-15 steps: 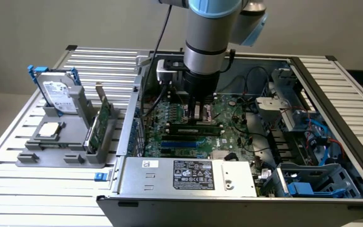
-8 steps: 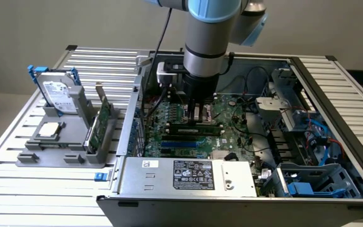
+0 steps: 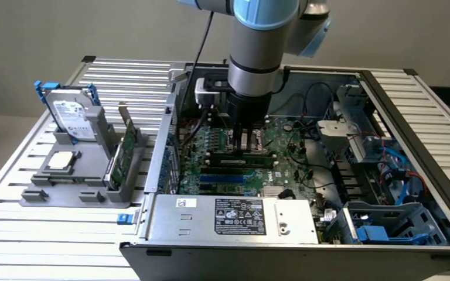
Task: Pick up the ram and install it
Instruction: 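Press down the ram until it locks into place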
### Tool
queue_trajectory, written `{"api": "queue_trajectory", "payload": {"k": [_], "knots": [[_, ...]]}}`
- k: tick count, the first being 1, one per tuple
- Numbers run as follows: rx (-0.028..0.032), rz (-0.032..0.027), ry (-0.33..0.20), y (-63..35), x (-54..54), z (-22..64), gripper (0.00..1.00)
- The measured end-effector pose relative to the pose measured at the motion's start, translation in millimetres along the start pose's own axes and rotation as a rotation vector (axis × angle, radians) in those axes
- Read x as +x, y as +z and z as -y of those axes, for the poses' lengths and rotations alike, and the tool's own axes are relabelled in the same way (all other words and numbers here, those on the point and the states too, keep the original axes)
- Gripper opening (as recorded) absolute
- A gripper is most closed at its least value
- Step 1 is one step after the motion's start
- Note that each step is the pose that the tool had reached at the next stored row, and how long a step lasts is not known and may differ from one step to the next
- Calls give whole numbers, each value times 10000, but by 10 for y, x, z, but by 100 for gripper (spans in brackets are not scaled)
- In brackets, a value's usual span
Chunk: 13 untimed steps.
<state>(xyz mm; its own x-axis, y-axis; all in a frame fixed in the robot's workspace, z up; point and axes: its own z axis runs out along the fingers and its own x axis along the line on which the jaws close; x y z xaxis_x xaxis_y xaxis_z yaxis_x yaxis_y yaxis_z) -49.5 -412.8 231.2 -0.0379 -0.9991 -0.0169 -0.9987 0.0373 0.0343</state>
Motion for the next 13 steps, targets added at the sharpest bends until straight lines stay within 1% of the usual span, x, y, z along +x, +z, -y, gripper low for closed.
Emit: {"api": "queue_trajectory", "payload": {"k": [3,7,10,13], "knots": [[-19,-34,-16,10,0,1,11],[-31,-60,-38,31,0,3,11],[-31,-57,-54,57,-1,5,11],[-42,-71,-63,65,0,6,11]]}}
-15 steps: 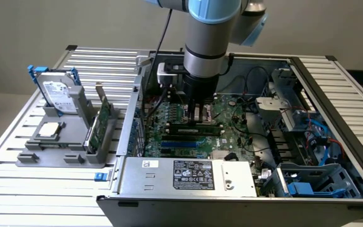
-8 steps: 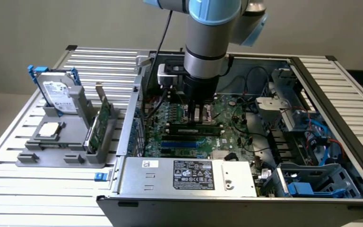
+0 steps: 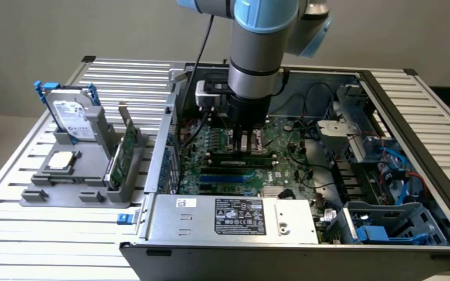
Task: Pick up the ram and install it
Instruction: 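Press down the ram until it locks into place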
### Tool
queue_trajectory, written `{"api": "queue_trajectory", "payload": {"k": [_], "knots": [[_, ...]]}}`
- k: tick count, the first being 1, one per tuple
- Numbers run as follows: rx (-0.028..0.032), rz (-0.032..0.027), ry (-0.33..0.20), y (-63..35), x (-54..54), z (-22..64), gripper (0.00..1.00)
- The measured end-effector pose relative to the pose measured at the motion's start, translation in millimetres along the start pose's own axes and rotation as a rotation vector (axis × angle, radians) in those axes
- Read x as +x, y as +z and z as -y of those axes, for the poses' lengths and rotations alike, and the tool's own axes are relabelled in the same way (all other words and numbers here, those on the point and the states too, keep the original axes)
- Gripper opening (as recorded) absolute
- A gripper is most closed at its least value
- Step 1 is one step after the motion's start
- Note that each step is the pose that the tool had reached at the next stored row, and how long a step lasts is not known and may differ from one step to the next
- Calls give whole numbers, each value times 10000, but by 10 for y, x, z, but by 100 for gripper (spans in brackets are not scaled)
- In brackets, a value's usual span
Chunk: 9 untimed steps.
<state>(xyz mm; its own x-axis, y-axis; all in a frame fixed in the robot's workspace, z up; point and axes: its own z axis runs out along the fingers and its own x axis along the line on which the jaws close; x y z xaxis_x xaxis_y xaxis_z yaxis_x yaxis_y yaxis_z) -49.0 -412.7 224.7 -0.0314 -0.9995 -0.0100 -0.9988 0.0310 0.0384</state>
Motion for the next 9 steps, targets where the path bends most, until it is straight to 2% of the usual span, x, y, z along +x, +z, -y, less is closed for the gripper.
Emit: {"api": "queue_trajectory", "payload": {"k": [2,5,9], "knots": [[-17,30,-2,-38,-5,1,11],[-44,8,-4,-181,-3,1,11],[-96,4,-3,-308,-7,100,11]]}}
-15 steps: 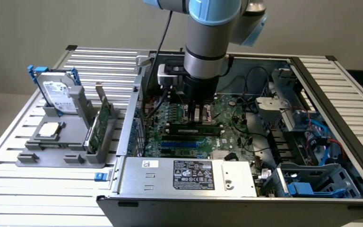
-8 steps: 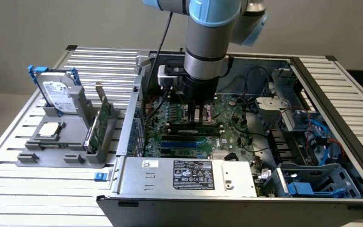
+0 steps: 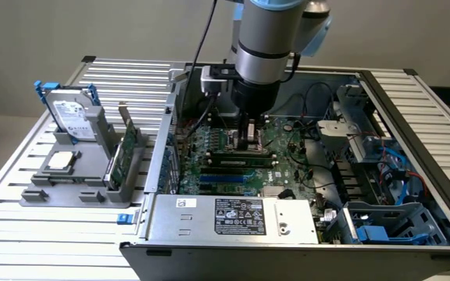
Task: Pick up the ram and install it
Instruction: 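Press down the ram until it locks into place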
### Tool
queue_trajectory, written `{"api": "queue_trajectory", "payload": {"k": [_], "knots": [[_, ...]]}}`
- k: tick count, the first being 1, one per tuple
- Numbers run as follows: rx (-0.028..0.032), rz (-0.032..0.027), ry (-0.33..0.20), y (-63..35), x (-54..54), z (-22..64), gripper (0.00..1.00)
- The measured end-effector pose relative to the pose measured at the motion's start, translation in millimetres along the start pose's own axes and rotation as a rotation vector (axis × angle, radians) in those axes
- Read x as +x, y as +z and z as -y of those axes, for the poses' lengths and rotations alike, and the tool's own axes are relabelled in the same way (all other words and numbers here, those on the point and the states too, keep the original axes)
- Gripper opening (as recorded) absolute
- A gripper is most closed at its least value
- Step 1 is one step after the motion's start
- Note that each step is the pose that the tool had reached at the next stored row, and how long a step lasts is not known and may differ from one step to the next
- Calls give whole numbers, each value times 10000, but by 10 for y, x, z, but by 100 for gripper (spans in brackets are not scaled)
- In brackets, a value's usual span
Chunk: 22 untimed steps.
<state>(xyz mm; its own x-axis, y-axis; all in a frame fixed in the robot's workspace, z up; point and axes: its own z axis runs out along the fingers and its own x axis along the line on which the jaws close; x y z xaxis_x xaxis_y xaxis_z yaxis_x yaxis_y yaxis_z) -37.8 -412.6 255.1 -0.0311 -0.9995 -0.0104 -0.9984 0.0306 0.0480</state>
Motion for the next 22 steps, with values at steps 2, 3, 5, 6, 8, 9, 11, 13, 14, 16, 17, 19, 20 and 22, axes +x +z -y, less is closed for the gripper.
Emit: {"api": "queue_trajectory", "payload": {"k": [2,3,5,6,8,9,11,13,14,16,17,19,20,22], "knots": [[-35,0,-1,-52,-3,85,11],[-51,-3,-2,-79,-3,115,11],[-63,-3,-6,-119,-2,149,11],[-65,-2,-8,-127,-1,154,11],[-66,0,-7,-127,0,154,11],[-65,2,-7,-127,0,154,11],[-67,6,-8,-128,0,154,11],[-66,8,-8,-128,0,154,11],[-66,9,-8,-128,0,154,11],[-67,11,-9,-128,0,154,11],[-67,11,-9,-128,0,154,11],[-67,13,-9,-128,0,154,11],[-67,14,-9,-128,0,154,11],[-72,10,-8,-128,1,154,11]]}}
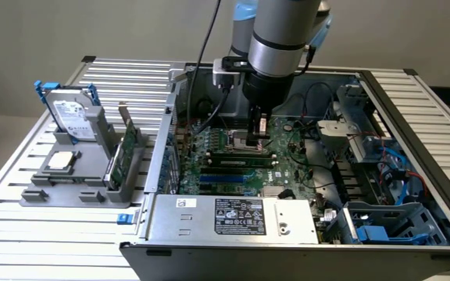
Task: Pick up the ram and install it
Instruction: 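Press down the ram until it locks into place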
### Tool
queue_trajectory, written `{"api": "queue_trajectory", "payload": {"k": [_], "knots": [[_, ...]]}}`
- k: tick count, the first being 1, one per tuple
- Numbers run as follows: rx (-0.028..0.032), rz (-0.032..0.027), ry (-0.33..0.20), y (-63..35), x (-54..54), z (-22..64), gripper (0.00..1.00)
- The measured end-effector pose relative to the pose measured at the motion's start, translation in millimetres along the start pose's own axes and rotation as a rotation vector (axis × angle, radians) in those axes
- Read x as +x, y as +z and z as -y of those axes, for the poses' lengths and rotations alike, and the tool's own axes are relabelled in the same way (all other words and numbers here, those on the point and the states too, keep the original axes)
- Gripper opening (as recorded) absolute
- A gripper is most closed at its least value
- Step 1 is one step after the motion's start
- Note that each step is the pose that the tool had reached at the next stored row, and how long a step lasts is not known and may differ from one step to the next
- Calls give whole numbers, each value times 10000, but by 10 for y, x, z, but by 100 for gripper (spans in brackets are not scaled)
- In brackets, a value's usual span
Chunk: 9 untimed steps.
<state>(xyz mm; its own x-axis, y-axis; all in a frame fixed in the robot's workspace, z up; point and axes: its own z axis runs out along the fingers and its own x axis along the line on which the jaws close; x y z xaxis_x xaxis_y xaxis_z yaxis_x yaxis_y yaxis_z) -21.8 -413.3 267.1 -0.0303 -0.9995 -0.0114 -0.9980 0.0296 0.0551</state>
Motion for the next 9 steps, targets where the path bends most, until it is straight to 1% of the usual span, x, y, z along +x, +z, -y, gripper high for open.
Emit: {"api": "queue_trajectory", "payload": {"k": [2,9], "knots": [[3,7,163,2,0,0,11],[16,56,1233,2,0,-1,11]]}}
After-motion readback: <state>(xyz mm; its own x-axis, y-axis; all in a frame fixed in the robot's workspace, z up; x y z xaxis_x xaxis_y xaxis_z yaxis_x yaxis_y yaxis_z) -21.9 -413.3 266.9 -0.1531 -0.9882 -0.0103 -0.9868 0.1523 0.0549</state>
